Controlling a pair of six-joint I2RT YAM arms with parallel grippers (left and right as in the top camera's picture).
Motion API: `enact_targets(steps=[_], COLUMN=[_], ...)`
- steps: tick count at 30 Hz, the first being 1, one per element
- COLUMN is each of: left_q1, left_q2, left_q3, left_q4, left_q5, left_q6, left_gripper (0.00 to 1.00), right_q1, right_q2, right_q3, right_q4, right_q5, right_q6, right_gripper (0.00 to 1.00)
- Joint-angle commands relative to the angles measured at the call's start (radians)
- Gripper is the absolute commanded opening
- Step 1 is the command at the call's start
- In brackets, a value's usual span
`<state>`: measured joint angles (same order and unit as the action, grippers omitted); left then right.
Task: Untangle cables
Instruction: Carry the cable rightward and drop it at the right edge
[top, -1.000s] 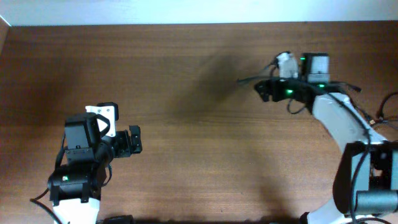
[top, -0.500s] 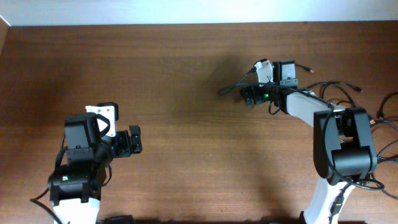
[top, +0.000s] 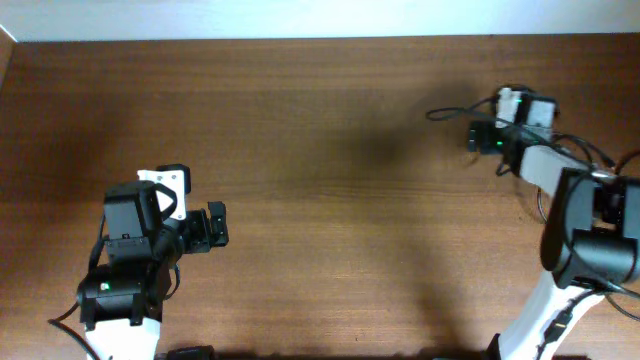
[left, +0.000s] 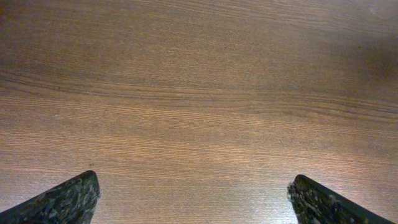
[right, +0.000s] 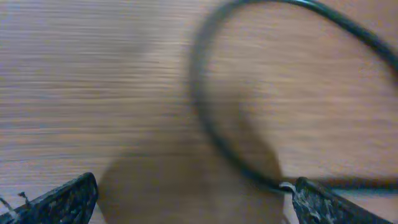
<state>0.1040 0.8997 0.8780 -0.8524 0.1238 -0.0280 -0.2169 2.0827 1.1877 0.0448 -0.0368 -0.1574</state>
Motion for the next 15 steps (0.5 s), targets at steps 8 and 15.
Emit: enact_targets(steps=[8,15], left_q1=[-0.003,-0.003], left_q2=[-0.002,-0.002], left_q3=[0.007,0.007], left_q4=[0.002,0.002], left_q5=[0.01,0.01], left_q6=[-0.013,-0.013], left_gripper=[0.99,0.99], right_q1=[-0.176,-0.176], right_q2=[0.009,-0.398], right_q3=[-0.02,0.016], right_q4=[0.0,0.006], right_q5=[0.018,-0.198], right_q6=[0.118,0.117], right_gripper=[0.99,0.99])
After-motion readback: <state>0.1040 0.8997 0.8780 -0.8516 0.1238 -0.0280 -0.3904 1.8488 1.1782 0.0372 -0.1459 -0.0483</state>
